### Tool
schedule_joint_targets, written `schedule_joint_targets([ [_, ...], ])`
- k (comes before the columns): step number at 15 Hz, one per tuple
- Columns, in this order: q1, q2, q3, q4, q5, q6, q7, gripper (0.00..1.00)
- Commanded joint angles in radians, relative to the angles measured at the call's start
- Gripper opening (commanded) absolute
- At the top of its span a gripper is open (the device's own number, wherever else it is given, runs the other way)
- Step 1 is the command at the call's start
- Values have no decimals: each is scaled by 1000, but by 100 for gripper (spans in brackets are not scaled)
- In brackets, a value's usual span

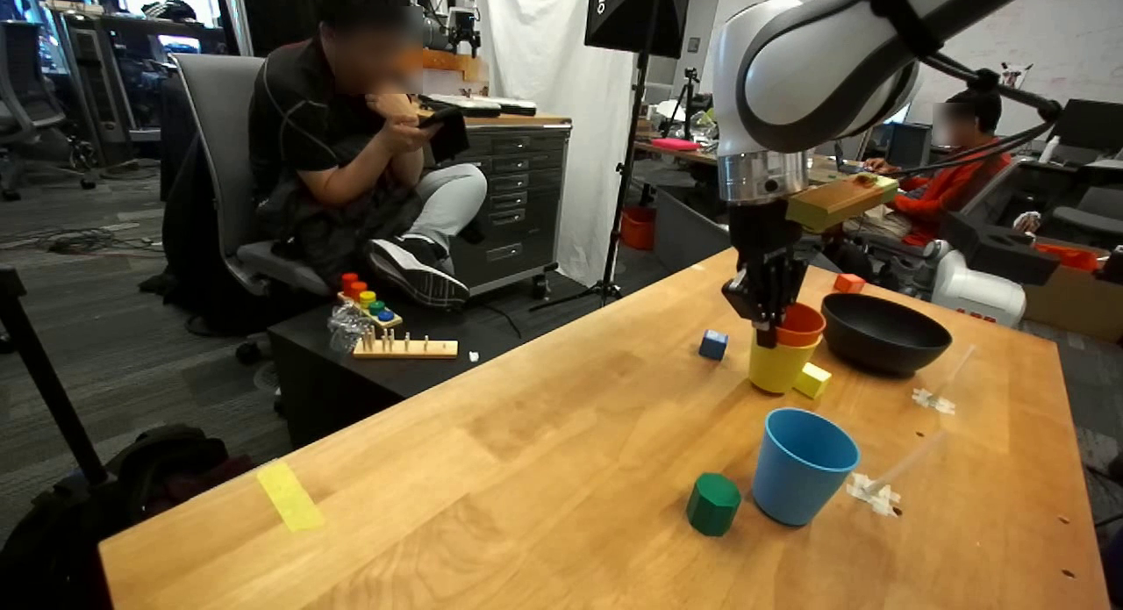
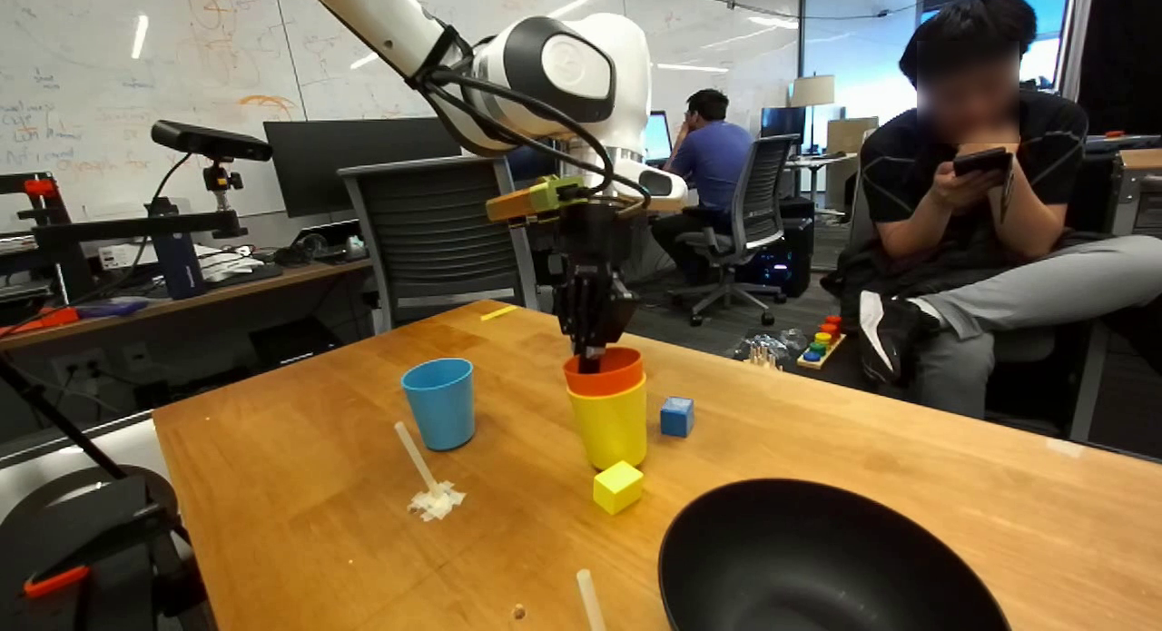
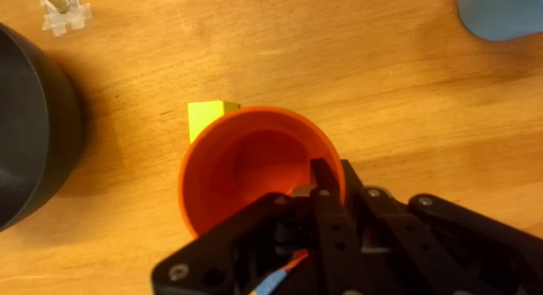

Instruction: Put the orange cup in the yellow cup then put the yellow cup in the blue cup

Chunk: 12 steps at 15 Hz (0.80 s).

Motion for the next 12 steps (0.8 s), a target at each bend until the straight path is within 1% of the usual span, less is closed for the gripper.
schedule_joint_targets([
  [1,-17,-136,32,-131,26,-3,-63,2],
  [4,-15,-241,44,-244,29,20,-111,2],
  [9,-9,-429,67,-413,33,14,-197,2],
  [12,2,-538,82,-513,25,32,-246,2],
])
